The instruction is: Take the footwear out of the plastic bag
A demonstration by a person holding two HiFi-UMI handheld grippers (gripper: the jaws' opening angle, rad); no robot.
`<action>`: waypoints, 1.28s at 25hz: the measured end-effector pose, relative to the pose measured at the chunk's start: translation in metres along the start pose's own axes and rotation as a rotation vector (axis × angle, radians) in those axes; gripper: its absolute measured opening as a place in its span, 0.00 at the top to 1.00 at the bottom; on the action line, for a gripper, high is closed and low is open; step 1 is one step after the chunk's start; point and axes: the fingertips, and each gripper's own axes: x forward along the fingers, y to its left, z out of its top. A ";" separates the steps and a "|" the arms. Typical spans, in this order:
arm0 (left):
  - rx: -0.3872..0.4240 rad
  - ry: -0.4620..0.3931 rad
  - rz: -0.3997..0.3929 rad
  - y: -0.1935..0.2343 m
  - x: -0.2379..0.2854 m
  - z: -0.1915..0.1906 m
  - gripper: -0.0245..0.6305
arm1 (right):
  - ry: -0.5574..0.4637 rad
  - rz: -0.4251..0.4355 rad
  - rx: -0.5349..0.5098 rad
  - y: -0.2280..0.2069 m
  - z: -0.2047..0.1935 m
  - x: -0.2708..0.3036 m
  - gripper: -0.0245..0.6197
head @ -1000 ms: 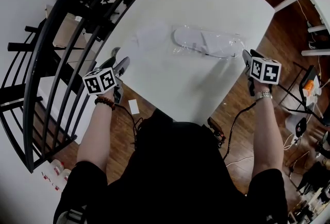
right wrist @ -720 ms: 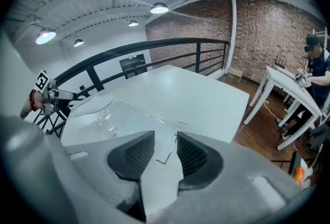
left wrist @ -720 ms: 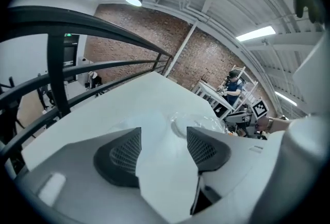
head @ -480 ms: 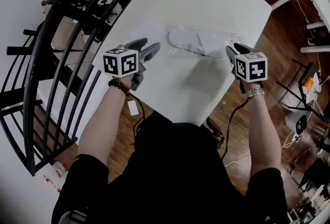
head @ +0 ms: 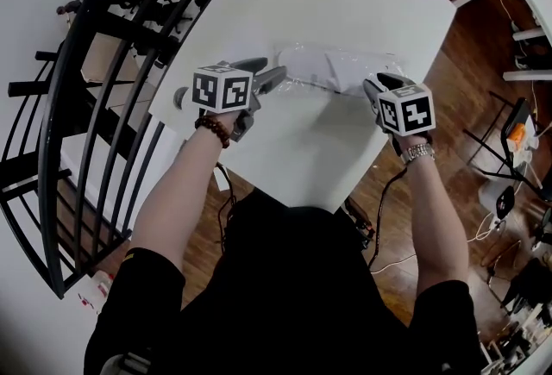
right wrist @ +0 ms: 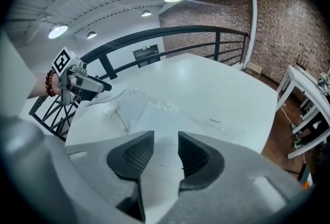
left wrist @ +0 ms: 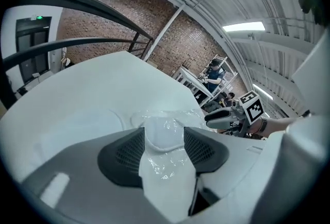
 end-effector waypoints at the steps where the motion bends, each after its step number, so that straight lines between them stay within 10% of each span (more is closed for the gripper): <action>1: -0.002 0.010 -0.008 0.000 0.004 -0.001 0.57 | 0.004 0.005 0.000 0.001 -0.001 0.002 0.76; 32: -0.116 0.163 -0.114 0.011 0.041 -0.017 0.63 | 0.084 0.032 -0.009 -0.005 -0.016 0.021 0.76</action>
